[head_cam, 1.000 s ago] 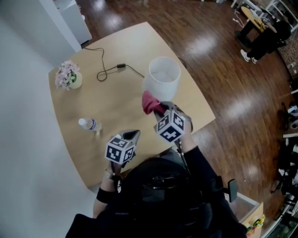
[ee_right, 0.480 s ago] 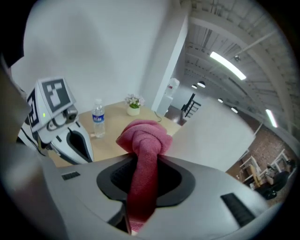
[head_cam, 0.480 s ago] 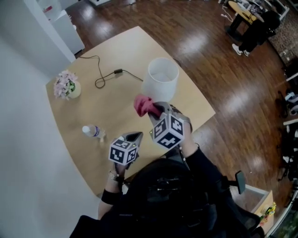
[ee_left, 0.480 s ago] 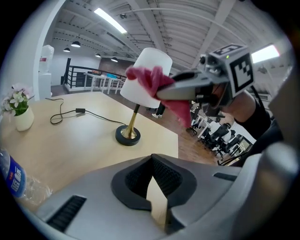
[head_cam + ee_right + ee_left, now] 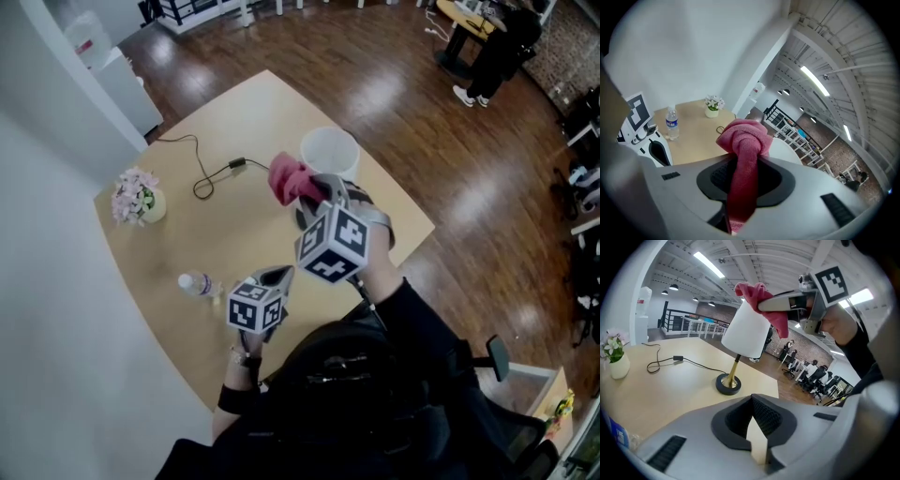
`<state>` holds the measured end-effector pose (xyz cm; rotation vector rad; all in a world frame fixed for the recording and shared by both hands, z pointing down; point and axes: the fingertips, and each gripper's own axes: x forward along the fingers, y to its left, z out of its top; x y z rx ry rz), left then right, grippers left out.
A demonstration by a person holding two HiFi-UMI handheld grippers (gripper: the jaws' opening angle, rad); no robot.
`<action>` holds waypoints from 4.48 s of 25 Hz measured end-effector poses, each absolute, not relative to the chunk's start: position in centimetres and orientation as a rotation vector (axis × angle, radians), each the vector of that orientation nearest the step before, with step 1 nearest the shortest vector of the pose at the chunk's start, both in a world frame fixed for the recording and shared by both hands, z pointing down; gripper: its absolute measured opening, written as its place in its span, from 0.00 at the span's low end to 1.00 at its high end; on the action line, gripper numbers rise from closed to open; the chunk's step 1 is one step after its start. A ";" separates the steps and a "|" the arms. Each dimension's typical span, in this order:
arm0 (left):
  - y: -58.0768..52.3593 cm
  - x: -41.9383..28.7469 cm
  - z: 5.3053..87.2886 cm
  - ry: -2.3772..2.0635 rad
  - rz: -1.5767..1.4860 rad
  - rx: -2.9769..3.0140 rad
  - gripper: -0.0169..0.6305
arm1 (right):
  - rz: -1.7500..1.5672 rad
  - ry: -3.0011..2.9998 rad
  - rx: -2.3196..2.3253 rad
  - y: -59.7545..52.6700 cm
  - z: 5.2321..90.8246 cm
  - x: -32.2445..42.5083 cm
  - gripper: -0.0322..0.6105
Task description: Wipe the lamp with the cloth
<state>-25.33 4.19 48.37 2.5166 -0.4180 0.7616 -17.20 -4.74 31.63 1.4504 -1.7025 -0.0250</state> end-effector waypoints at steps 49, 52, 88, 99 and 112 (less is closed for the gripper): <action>4.4 -23.1 49.9 -0.616 0.844 2.438 0.02 | -0.118 -2.071 1.188 -2.1 26.2 -12.0 0.21; 4.2 -22.4 49.7 -0.669 0.841 2.416 0.02 | -0.217 -2.046 0.992 -3.9 25.8 -11.8 0.21; 4.2 -16.3 47.4 -0.858 0.916 2.341 0.02 | -0.341 -1.886 0.448 -12.0 29.2 -7.5 0.21; 4.7 -14.4 48.1 -0.735 0.956 2.398 0.02 | -0.258 -1.891 0.510 -8.5 29.7 -4.3 0.21; 5.4 -14.5 47.9 -0.661 0.967 2.443 0.02 | -0.256 -1.915 0.470 -3.2 29.5 -7.4 0.21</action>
